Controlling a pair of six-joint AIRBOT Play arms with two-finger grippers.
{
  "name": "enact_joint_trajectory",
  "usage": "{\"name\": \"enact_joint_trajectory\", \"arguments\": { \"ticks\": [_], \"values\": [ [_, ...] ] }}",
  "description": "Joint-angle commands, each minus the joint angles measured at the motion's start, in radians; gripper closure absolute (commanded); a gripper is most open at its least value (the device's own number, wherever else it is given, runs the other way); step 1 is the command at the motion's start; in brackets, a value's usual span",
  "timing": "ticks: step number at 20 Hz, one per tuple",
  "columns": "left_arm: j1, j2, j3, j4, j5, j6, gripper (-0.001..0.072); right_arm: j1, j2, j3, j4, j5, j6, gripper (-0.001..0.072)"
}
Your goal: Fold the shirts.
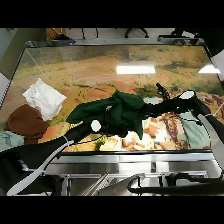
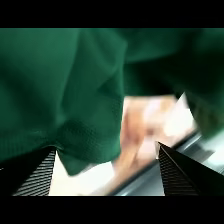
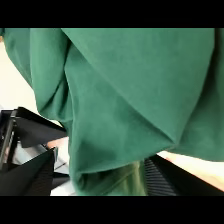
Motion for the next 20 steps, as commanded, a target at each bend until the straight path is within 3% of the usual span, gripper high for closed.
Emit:
{"name": "enact_joint_trajectory", "arguments": {
  "ticks": [1,2,3,4,5,6,16,20],
  "values": [
    [-0.011,-0.103,0.108,0.014,-0.056,-0.01,-0.0001,0.0,-0.02,-0.002,0.037,-0.008,-0.038,0.0198],
    [-0.011,-0.12,0.125,0.015,-0.07,-0.01,0.0005,0.0,-0.024,-0.002,0.037,-0.007,-0.039,0.0359],
    [-0.006,-0.135,0.137,0.014,-0.089,-0.01,0.0186,0.0,-0.027,-0.002,0.038,0.0,-0.042,0.0433],
    [0.003,-0.142,0.143,0.015,-0.114,-0.008,0.0422,0.0,-0.028,-0.002,0.04,0.01,-0.045,0.051],
    [0.015,-0.142,0.143,0.017,-0.137,0.001,0.0687,-0.001,-0.028,-0.002,0.04,0.02,-0.045,0.0639],
    [0.026,-0.138,0.143,0.018,-0.154,0.011,0.069,-0.002,-0.026,-0.002,0.04,0.025,-0.045,0.0697],
    [0.208,0.134,0.143,0.148,-0.282,0.011,0.0695,-0.073,0.124,0.006,0.042,0.026,-0.039,0.0697],
    [0.309,0.332,0.144,0.144,-0.329,0.044,0.0695,-0.187,0.246,0.07,0.217,0.1,-0.081,0.0697]
  ]
}}
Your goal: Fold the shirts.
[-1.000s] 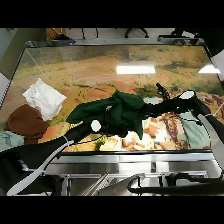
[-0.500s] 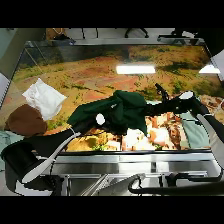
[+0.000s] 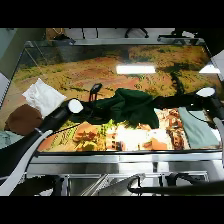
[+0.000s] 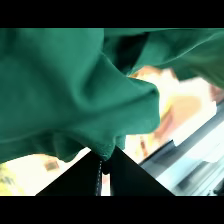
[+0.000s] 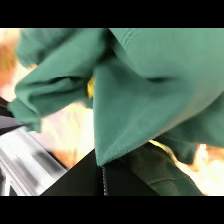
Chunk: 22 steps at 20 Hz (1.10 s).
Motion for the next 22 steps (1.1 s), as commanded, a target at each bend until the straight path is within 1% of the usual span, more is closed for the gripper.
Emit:
{"name": "enact_joint_trajectory", "arguments": {
  "ticks": [1,2,4,6,8,12,15,18,20,22],
  "values": [
    [0.102,0.2,0.006,0.014,-0.04,0.018,0.0695,-0.111,0.102,0.09,0.199,0.084,-0.061,0.0697],
    [0.14,0.274,0.019,0.014,-0.041,0.021,0.0695,-0.158,0.13,0.152,0.278,0.111,-0.079,0.0697],
    [0.219,0.42,0.075,0.014,-0.041,0.029,0.0695,-0.242,0.176,0.299,0.365,0.129,-0.102,0.0697],
    [0.299,0.544,0.175,0.014,-0.041,0.053,0.0696,-0.298,0.206,0.457,0.372,0.125,-0.122,0.0697],
    [0.375,0.639,0.302,0.014,-0.042,0.093,0.0695,-0.312,0.226,0.613,0.373,0.08,-0.148,0.0697],
    [0.524,0.751,0.495,0.014,-0.053,0.146,0.0695,-0.313,0.252,0.845,0.367,-0.019,-0.219,0.0697],
    [0.628,0.727,0.606,0.014,-0.161,0.158,0.0695,-0.313,0.253,0.908,0.332,-0.018,-0.219,0.0697],
    [0.692,0.628,0.696,0.005,-0.31,0.158,0.0695,-0.313,0.225,0.907,0.337,0.04,-0.218,0.0697],
    [0.688,0.541,0.708,0.003,-0.38,0.157,0.0695,-0.312,0.163,0.906,0.376,0.116,-0.214,0.0696],
    [0.64,0.442,0.671,0.004,-0.403,0.158,0.0695,-0.295,0.082,0.88,0.418,0.169,-0.214,0.0696]
  ]
}}
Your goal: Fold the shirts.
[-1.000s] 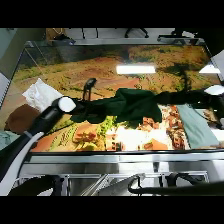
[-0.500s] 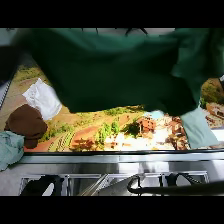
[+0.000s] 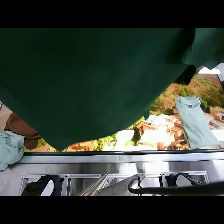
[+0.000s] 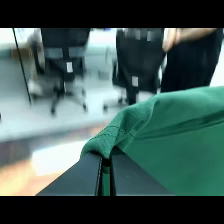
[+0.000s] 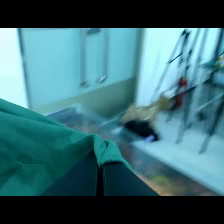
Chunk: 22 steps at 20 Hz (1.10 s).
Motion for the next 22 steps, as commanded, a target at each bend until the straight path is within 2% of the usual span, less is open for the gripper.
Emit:
{"name": "enact_joint_trajectory", "arguments": {
  "ticks": [1,5,7,9,11,12,13,14,16,17,19,20,22],
  "values": [
    [-0.047,-0.161,-0.04,0.009,-0.081,0.005,0.0695,0.052,-0.129,-0.045,0.038,0.083,-0.002,0.0696],
    [-0.109,-0.384,-0.233,0.009,0.009,0.063,0.0695,0.293,-0.368,-0.254,-0.143,0.004,-0.032,0.0696],
    [-0.114,-0.52,-0.318,0.008,0.129,0.093,0.0695,0.373,-0.528,-0.328,-0.224,-0.134,-0.047,0.0696],
    [-0.114,-0.653,-0.348,0.005,0.247,0.117,0.0694,0.407,-0.682,-0.332,-0.227,-0.252,-0.047,0.0696],
    [-0.114,-0.773,-0.314,-0.004,0.298,0.116,0.0693,0.411,-0.775,-0.325,-0.181,-0.319,-0.047,0.0686],
    [-0.114,-0.821,-0.279,-0.003,0.29,0.114,0.0651,0.409,-0.798,-0.315,-0.178,-0.335,-0.047,0.0617],
    [-0.113,-0.864,-0.236,-0.003,0.261,0.113,0.0347,0.401,-0.801,-0.309,-0.184,-0.339,-0.047,0.0495],
    [-0.112,-0.895,-0.19,-0.001,0.21,0.113,0.0023,0.387,-0.794,-0.301,-0.187,-0.325,-0.047,0.0445],
    [-0.089,-0.924,-0.11,0.008,0.053,0.091,0.0019,0.332,-0.749,-0.289,-0.225,-0.248,-0.003,0.0445],
    [-0.072,-0.926,-0.076,0.019,-0.036,0.074,0.0019,0.29,-0.711,-0.289,-0.272,-0.195,0.064,0.0445],
    [-0.022,-0.908,-0.069,0.072,-0.171,0.045,0.0076,0.203,-0.645,-0.293,-0.385,-0.081,0.177,0.0436],
    [0.004,-0.891,-0.099,0.089,-0.219,0.046,0.0106,0.163,-0.611,-0.314,-0.408,-0.026,0.201,0.0408],
    [0.06,-0.835,-0.246,0.092,-0.25,0.051,0.0106,0.087,-0.533,-0.416,-0.411,0.028,0.22,0.041]
  ]
}}
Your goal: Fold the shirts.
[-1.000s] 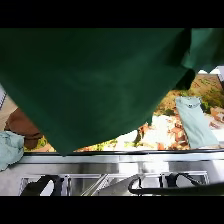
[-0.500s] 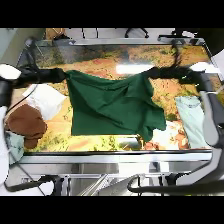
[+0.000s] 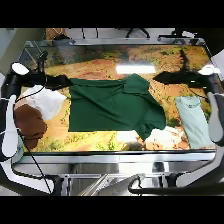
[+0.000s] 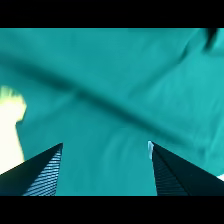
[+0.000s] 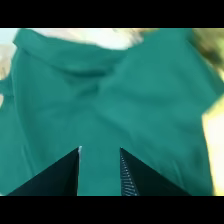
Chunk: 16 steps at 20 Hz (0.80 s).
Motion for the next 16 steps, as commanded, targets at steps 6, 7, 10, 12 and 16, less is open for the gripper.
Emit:
{"name": "enact_joint_trajectory", "arguments": {
  "ticks": [6,7,10,12,16],
  "values": [
    [0.171,0.161,-0.552,0.171,-0.042,0.003,0.0107,-0.297,0.269,-0.465,-0.217,0.111,0.129,0.0377],
    [0.176,0.166,-0.585,0.163,-0.019,0.005,0.0107,-0.31,0.268,-0.499,-0.217,0.111,0.129,0.0327],
    [0.162,0.166,-0.664,0.011,0.057,0.076,0.0107,-0.306,0.266,-0.576,-0.22,0.08,0.123,0.0328],
    [0.126,0.166,-0.7,-0.05,0.143,0.098,0.0107,-0.292,0.266,-0.623,-0.22,0.055,0.109,0.0328],
    [0.032,0.135,-0.717,-0.1,0.223,0.106,0.0107,-0.246,0.253,-0.693,-0.22,0.027,0.108,0.0327]
  ]
}}
